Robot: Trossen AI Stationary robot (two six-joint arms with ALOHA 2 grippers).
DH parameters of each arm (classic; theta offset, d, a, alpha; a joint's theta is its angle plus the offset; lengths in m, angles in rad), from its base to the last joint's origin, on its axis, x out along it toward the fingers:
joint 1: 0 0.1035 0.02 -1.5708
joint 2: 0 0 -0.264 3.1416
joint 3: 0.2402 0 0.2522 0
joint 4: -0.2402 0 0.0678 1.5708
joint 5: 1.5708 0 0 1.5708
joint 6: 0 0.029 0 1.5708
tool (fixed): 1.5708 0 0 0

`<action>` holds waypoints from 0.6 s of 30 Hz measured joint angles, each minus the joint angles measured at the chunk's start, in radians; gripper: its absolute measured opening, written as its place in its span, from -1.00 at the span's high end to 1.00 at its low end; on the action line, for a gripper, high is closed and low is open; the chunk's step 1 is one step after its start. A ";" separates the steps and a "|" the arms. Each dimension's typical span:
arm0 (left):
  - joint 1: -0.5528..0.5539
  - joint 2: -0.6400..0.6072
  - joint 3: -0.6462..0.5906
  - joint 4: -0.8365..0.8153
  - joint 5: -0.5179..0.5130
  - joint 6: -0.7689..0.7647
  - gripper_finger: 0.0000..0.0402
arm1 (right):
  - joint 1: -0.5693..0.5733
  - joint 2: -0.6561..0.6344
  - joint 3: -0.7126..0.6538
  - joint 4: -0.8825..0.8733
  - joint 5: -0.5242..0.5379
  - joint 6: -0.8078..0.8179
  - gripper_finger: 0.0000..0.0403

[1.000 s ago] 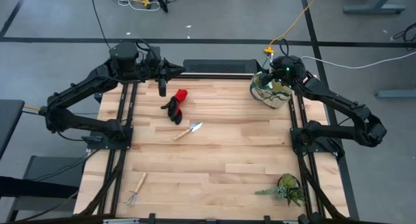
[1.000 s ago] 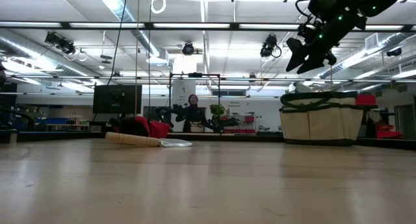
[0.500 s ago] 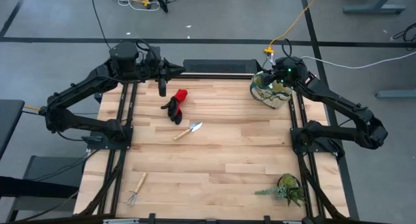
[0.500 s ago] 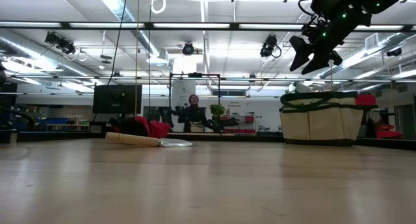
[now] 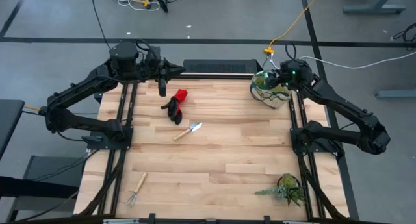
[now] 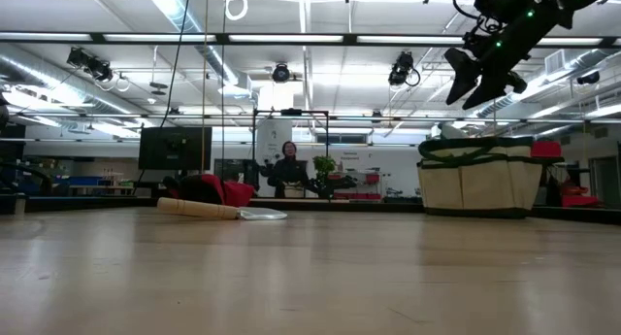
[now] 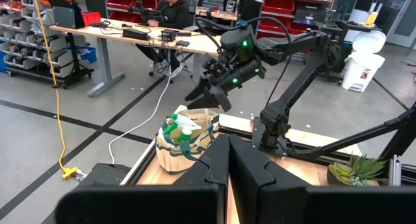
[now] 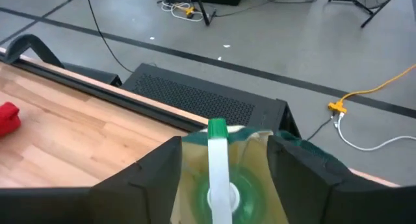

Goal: Pick & Place Garden tools in Gardening bag
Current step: Put the green spray bottle into the gardening bag

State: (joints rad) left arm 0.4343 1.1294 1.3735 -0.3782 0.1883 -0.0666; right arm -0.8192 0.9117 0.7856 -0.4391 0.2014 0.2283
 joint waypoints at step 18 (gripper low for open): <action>0.000 0.000 0.000 0.000 0.000 0.000 0.93 | 0.000 -0.009 0.000 -0.201 -0.011 -0.008 0.85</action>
State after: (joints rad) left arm 0.4347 1.1294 1.3735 -0.3782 0.1879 -0.0666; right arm -0.8195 0.9031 0.7856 -0.6401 0.1905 0.2199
